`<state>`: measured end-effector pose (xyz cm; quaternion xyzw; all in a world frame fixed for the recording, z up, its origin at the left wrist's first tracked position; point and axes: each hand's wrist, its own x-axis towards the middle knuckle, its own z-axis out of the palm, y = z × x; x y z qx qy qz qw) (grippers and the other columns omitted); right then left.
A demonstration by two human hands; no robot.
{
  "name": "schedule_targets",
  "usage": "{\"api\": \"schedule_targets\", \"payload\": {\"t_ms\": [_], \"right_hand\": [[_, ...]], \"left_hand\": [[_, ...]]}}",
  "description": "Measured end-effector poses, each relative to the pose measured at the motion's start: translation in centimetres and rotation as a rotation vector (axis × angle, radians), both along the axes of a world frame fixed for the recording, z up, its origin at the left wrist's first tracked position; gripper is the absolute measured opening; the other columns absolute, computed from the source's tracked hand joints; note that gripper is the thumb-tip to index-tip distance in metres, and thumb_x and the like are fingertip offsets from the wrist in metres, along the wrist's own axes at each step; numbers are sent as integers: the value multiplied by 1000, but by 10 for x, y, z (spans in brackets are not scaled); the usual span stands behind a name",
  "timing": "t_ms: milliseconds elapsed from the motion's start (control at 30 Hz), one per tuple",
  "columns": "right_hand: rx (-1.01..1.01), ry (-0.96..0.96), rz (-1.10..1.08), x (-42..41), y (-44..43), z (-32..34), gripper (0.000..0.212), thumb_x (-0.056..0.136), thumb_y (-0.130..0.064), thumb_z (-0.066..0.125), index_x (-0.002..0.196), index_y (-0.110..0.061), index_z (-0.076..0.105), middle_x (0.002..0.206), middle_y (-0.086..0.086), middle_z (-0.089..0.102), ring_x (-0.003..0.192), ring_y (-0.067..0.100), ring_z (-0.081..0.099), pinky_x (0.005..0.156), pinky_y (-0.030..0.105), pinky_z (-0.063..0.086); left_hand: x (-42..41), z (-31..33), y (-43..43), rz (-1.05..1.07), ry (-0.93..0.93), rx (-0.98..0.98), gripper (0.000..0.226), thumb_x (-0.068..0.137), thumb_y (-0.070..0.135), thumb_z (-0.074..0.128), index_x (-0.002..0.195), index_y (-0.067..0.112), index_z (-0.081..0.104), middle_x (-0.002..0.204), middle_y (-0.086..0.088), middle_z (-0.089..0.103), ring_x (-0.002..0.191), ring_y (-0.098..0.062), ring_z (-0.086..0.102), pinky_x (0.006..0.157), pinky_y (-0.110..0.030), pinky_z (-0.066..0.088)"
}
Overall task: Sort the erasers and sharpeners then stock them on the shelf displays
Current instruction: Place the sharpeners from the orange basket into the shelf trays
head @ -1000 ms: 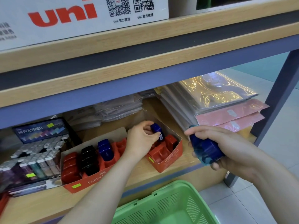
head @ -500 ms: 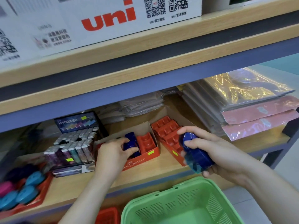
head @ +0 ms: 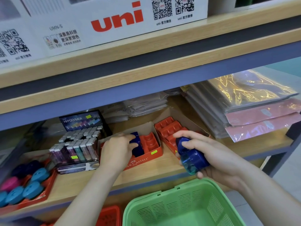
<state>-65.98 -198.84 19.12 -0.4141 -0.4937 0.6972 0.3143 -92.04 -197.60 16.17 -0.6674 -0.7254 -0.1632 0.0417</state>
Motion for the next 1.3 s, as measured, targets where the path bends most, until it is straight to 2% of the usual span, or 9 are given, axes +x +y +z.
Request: {"api": "schedule_targets", "payload": {"t_ms": [100,333,600,733,833,933,1100,1200,1300], "right_hand": [[1,-6,6,-5,-1,-2,24,92,-22,56,102,-37,71,93,14,68,80,26,62,42,23,41],[11,-11,-3,-13,-5,0,23,92,-22,57,102,-38,71,97,19,68,81,28,64,44,25,42],[13,-18,1,-20,-4,-2,22,92,-23,57,101,-38,71,110,25,65,84,28,64,45,26,43],[11,-24,26,-22,-5,-4,22,92,-23,57,101,-38,72,106,21,64,84,27,65,45,27,43],[13,-45,43,-25,-5,-6,22,94,-24,56,101,-38,72,106,20,64,82,26,65,46,27,44],[15,-61,55,-32,-7,-9,22,95,-24,55,101,-36,73,108,21,64,80,25,64,47,27,44],[-3,-107,97,-50,-12,-21,21,96,-23,56,98,-34,74,93,14,67,72,22,62,48,27,46],[-40,-129,78,-69,-13,-35,21,95,-24,57,97,-36,74,90,13,68,70,21,61,50,28,48],[-73,-156,44,-93,-9,-50,22,95,-23,57,101,-38,72,86,10,65,70,20,60,51,27,49]], "left_hand": [[-6,2,1,-26,39,-42,35,95,33,55,128,23,60,128,-4,61,118,-25,51,91,-34,45],[-16,10,11,-184,149,-138,31,98,29,48,128,22,55,118,-2,58,110,-22,48,88,-35,44],[-16,-3,9,-216,95,-157,39,95,35,55,128,17,58,125,-3,59,118,-21,50,94,-34,44],[-15,-10,6,-171,19,-62,37,88,35,65,122,20,62,113,1,65,107,-18,57,89,-32,46],[-13,-16,1,-167,11,38,27,89,37,64,110,22,70,107,5,68,106,-18,55,89,-37,46],[-19,-19,-11,-122,40,94,28,90,34,60,118,31,67,120,9,59,116,-18,43,96,-42,42],[-51,-41,-54,190,-218,130,48,80,15,67,126,20,57,126,-10,49,115,-30,47,97,-38,40],[-51,-51,-67,167,-332,33,63,83,12,65,140,25,43,140,-5,34,115,-22,49,94,-28,42],[-45,-50,-70,129,-321,58,67,81,8,62,141,27,40,137,0,32,112,-17,49,93,-20,37]]}}
